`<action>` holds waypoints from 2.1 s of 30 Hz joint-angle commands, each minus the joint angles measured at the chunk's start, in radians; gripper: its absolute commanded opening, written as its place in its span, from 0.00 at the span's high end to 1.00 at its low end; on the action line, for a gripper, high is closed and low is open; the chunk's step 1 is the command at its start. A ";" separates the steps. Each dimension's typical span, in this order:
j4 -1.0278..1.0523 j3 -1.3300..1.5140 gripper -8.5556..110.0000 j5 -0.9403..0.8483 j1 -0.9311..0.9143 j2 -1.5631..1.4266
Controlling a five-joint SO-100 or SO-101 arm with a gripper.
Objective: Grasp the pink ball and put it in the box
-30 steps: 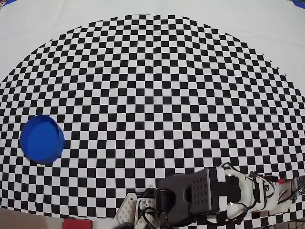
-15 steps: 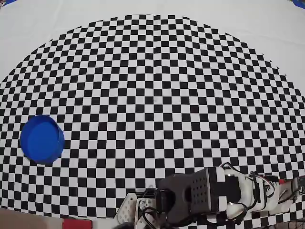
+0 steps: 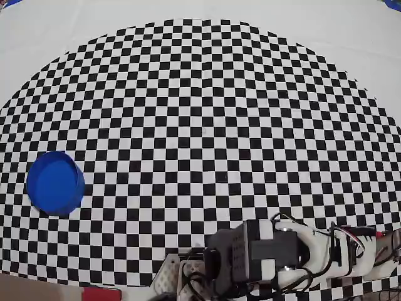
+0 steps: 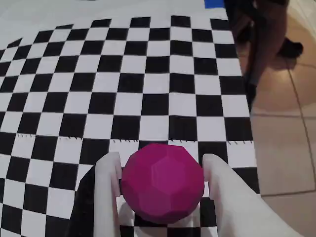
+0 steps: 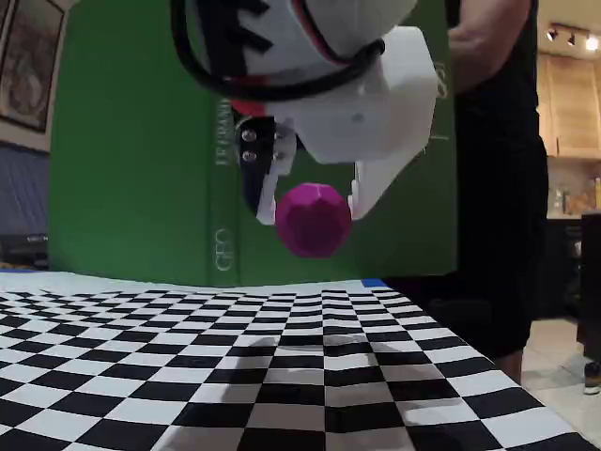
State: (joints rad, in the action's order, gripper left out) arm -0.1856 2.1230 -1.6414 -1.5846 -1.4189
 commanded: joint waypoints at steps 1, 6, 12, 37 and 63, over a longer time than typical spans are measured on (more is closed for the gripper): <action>0.005 0.020 0.93 -0.003 -0.012 -0.107; 0.014 0.071 0.93 0.000 -0.012 -0.189; 0.026 0.101 0.93 0.003 -0.014 -0.258; 0.060 0.155 0.93 0.005 -0.028 -0.396; 0.123 0.236 0.93 0.003 -0.031 -0.549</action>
State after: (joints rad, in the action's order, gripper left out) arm -0.0660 2.3608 -1.6414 -1.6061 -1.9006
